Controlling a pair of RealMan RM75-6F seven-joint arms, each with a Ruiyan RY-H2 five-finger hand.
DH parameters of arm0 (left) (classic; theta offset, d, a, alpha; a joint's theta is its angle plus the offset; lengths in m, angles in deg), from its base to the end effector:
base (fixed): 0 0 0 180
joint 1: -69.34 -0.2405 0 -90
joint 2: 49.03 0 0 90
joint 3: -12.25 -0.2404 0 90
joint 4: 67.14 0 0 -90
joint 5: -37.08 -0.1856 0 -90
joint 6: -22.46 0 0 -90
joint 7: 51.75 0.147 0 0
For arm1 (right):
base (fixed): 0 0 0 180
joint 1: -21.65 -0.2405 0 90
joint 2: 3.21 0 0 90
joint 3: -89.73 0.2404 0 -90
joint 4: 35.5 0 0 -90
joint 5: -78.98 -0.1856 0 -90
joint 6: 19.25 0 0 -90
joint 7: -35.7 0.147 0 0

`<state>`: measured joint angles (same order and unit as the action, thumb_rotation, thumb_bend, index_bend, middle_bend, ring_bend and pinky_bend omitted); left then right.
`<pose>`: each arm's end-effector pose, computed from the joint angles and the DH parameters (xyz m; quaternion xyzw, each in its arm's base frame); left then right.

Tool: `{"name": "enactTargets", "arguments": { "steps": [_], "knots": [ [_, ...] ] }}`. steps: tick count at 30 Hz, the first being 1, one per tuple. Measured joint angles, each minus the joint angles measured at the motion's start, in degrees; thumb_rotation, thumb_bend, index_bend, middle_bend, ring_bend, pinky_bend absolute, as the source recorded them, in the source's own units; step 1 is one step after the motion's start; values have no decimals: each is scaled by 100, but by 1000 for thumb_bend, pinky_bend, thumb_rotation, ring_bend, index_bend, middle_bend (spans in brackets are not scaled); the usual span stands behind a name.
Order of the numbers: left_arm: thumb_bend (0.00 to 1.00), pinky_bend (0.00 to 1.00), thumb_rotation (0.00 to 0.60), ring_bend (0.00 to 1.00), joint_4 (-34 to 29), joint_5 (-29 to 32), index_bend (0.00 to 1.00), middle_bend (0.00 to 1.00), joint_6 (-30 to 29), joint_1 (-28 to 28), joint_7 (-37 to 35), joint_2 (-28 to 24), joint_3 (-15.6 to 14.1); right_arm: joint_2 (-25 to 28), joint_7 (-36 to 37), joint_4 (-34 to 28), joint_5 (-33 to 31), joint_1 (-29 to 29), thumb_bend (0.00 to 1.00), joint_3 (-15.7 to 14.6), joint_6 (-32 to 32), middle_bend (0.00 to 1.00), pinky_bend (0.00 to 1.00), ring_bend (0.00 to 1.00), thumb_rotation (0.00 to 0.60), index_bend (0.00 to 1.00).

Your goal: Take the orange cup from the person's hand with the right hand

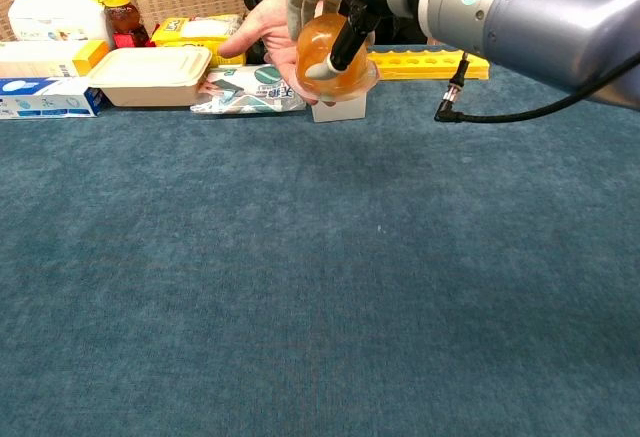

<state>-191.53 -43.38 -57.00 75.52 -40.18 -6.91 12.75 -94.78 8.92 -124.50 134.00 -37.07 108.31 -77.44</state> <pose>-0.2163 0.1684 0.2186 -0.6160 -0.4331 -0.3285 0.5701 -0.0070 -0.3591 0.0164 0.7355 -0.3172 0.4680 0.3734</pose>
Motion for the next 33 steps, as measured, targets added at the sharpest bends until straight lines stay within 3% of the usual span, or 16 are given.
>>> {"name": "enactTargets", "arguments": {
  "steps": [6, 12, 17, 22, 29, 31, 33],
  "knots": [
    [23, 14, 600, 0, -6, -15, 0, 0, -19, -7, -1, -1, -4, 346, 274, -431, 550, 278, 438, -89, -301, 496, 640, 478, 600, 546],
    [23, 14, 600, 0, -16, -73, 0, 0, -14, -10, 23, 6, -27, 1160, 464, -1152, 1128, 756, 442, -172, -794, 504, 644, 491, 600, 554],
    [23, 14, 600, 0, -30, -115, 0, 0, -10, -14, 81, 27, -49, 1711, 714, -1369, 1370, 1301, 443, -376, -1115, 504, 644, 491, 600, 555],
    [23, 14, 600, 0, -55, -167, 0, 0, -11, -25, 188, 67, -84, 1637, 981, -899, 1392, 1428, 442, -579, -972, 504, 625, 483, 600, 555],
    [23, 14, 600, 0, -55, -133, 0, 0, -40, -40, 189, 78, -82, 794, 1308, 530, 1346, 1367, 437, -787, -410, 494, 587, 450, 600, 554],
    [22, 14, 600, 0, -48, -84, 0, 0, -32, -30, 175, 75, -67, 538, 1355, 882, 1335, 1333, 417, -822, -278, 469, 573, 424, 600, 527],
    [23, 14, 600, 0, -42, -33, 0, 0, -9, -14, 158, 70, -52, 290, 1408, 1241, 1348, 1301, 369, -867, -155, 398, 537, 358, 600, 431]
  ]
}}
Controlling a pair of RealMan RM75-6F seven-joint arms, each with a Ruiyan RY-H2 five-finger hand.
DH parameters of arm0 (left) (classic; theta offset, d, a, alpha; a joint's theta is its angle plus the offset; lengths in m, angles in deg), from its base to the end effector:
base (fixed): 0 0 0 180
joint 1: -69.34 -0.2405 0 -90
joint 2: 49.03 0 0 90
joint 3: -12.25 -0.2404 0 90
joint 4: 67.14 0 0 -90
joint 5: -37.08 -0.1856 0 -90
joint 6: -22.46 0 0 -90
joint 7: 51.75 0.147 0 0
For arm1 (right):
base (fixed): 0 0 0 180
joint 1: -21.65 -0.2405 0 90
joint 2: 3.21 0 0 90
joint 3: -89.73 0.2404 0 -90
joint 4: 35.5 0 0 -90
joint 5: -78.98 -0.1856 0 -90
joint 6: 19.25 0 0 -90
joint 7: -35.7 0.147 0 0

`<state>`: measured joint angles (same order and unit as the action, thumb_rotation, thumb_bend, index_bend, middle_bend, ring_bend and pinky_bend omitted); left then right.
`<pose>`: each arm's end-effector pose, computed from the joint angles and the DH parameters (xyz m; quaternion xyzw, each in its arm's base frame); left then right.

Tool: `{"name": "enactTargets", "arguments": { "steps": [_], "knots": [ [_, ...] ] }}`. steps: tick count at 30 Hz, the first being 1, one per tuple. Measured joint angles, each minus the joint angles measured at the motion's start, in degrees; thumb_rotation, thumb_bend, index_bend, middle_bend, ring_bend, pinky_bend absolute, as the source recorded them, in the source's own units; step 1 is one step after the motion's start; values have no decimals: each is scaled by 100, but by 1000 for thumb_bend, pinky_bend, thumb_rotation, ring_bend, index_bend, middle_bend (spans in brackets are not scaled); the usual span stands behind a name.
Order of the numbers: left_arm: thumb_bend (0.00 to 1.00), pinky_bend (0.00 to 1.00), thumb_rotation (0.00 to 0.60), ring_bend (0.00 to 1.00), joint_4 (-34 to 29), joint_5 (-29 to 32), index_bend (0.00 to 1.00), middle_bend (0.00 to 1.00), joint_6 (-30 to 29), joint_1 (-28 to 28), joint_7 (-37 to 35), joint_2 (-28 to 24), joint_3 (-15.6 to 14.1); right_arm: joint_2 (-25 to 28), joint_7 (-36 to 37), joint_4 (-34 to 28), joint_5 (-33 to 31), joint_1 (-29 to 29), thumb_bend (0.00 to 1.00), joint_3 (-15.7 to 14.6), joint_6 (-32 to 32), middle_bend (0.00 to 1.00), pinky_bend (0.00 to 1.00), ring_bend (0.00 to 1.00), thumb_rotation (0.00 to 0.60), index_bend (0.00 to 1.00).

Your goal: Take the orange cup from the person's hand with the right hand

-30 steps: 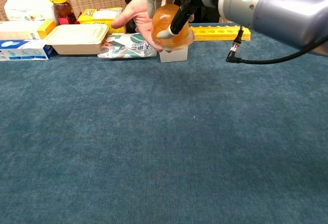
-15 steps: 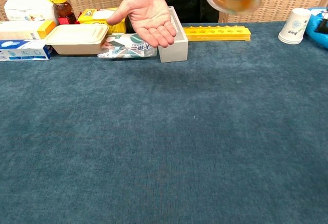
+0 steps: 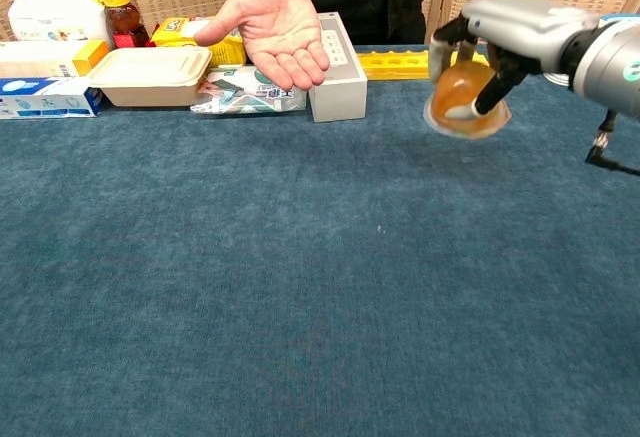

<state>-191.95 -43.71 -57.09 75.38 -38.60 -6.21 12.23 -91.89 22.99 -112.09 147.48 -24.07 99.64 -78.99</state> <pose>-0.2152 0.1662 0.2144 -0.6206 -0.4322 -0.3238 0.5686 -0.1318 -0.3615 0.0307 0.7260 -0.3227 0.4154 0.4430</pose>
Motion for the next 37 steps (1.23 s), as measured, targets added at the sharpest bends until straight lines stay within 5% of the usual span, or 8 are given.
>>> {"name": "enactTargets", "arguments": {
  "steps": [6, 13, 23, 32, 37],
  "knots": [
    [23, 14, 600, 0, 19, 172, 0, 0, 128, 85, -12, -10, 46, -20, 292, 208, 16, -36, 231, -102, 567, 171, 364, 165, 600, 179],
    [22, 14, 600, 0, -25, 56, 0, 0, 90, 57, 61, -1, 0, 429, 485, -382, 155, 164, 211, -154, 447, 127, 279, 123, 600, 161],
    [23, 14, 600, 0, -34, -299, 0, 0, -92, -71, 5, -17, -93, 1591, 955, -1645, 1239, 1380, 78, -715, -1161, 127, 143, 110, 600, 161],
    [24, 14, 600, 0, -20, -724, 0, 0, -259, -220, 125, 49, -231, 2145, 1332, -1708, 2008, 2890, 0, -1427, -2812, 74, 33, 8, 600, 124],
    [24, 14, 600, 0, -32, -766, 0, 0, -279, -253, 332, 139, -257, 2276, 1340, -1619, 2326, 3299, 0, -1572, -3248, 59, 16, 0, 600, 112]
  ]
}}
